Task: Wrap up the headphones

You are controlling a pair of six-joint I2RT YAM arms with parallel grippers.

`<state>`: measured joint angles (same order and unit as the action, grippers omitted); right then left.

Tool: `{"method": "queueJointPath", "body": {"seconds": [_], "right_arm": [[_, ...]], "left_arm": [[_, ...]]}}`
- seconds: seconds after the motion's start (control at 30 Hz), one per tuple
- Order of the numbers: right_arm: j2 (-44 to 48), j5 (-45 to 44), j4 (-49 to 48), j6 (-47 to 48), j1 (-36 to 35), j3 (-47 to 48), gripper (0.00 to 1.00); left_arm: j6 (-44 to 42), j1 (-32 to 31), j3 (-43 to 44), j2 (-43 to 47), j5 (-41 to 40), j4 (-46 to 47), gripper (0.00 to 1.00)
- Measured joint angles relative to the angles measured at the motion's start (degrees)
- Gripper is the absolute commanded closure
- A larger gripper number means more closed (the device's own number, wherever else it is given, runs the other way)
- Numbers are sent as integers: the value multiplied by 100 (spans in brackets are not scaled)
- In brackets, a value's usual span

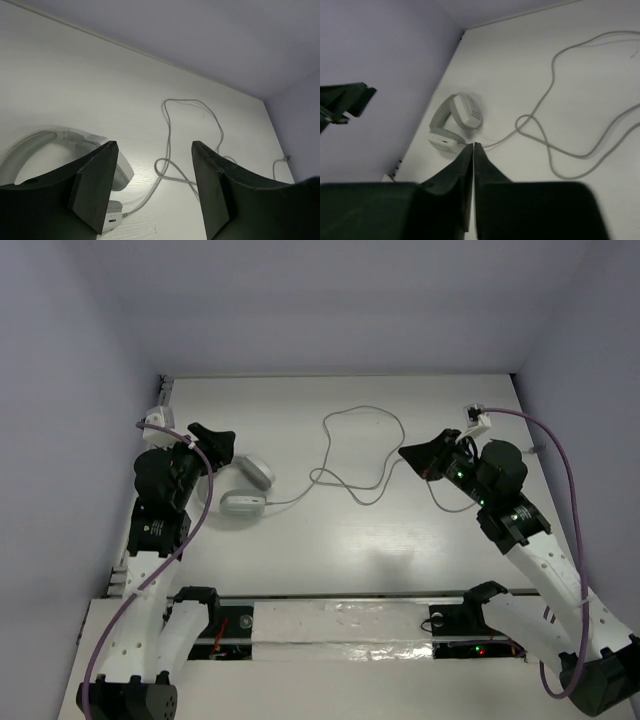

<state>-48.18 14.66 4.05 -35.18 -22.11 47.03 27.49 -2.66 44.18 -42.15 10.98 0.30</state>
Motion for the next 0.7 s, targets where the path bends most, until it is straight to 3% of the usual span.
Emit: {"method": "queueJointPath", "body": {"seconds": [0.27, 0.5, 0.6, 0.63, 0.7], "right_arm": [[-13, 101, -13, -42, -131, 2, 100], [-140, -33, -15, -35, -603, 7, 100], [-149, -76, -28, -35, -737, 7, 100], [-168, -81, -37, -33, -763, 7, 100], [-212, -98, -59, -15, -804, 7, 100]], "left_arm": [[-28, 0, 603, -280, -1113, -807, 100], [-404, 442, 610, -1143, -2258, -1652, 100], [-498, 654, 190, -1357, -2531, -1832, 77], [-529, 693, 92, -1434, -2621, -1941, 50], [-562, 723, 48, -1606, -2675, -2096, 37]]}}
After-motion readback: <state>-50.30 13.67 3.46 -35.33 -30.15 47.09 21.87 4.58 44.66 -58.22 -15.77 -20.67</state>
